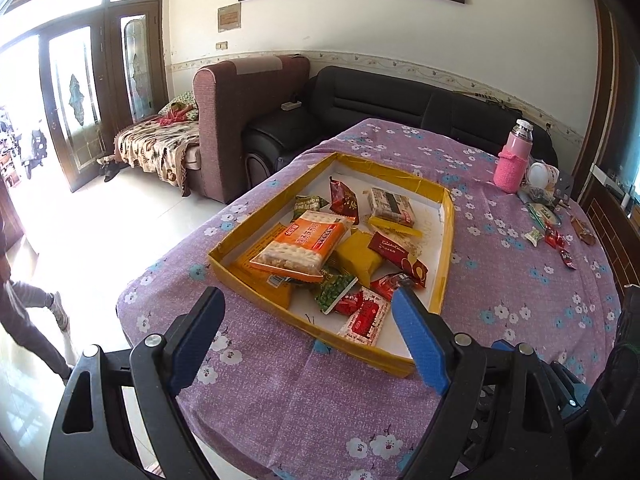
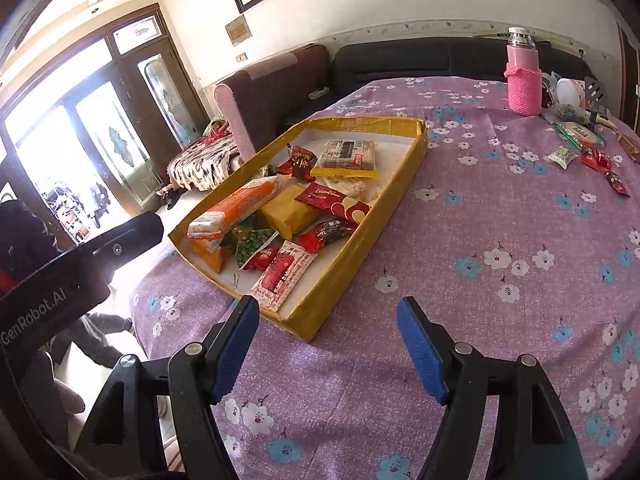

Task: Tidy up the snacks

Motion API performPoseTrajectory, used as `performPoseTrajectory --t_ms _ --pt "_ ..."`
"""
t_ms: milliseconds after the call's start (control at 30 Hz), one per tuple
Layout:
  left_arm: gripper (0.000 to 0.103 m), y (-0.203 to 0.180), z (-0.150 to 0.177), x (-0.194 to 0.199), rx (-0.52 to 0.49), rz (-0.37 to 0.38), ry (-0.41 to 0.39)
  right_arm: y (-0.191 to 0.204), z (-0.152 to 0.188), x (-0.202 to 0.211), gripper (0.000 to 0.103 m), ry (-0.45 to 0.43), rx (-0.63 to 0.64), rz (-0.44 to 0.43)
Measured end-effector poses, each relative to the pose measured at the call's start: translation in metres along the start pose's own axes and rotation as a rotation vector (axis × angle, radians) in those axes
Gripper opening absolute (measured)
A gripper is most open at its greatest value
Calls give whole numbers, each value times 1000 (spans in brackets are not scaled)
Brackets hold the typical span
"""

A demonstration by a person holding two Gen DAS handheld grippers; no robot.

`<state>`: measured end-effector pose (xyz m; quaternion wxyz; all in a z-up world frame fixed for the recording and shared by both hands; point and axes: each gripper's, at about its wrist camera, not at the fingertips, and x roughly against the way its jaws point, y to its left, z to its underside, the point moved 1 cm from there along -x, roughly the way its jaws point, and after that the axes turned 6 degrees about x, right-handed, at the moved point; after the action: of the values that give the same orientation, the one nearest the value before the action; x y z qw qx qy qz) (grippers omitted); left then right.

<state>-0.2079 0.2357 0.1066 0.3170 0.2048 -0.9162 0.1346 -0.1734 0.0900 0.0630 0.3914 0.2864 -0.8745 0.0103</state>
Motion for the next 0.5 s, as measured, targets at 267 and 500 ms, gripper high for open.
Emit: performPoseTrajectory --t_ms 267,500 --pt "86 8 3 -3 25 -17 0 4 4 -3 73 7 15 4" --pt "86 4 3 -1 22 -15 -8 5 4 -2 74 -2 32 8"
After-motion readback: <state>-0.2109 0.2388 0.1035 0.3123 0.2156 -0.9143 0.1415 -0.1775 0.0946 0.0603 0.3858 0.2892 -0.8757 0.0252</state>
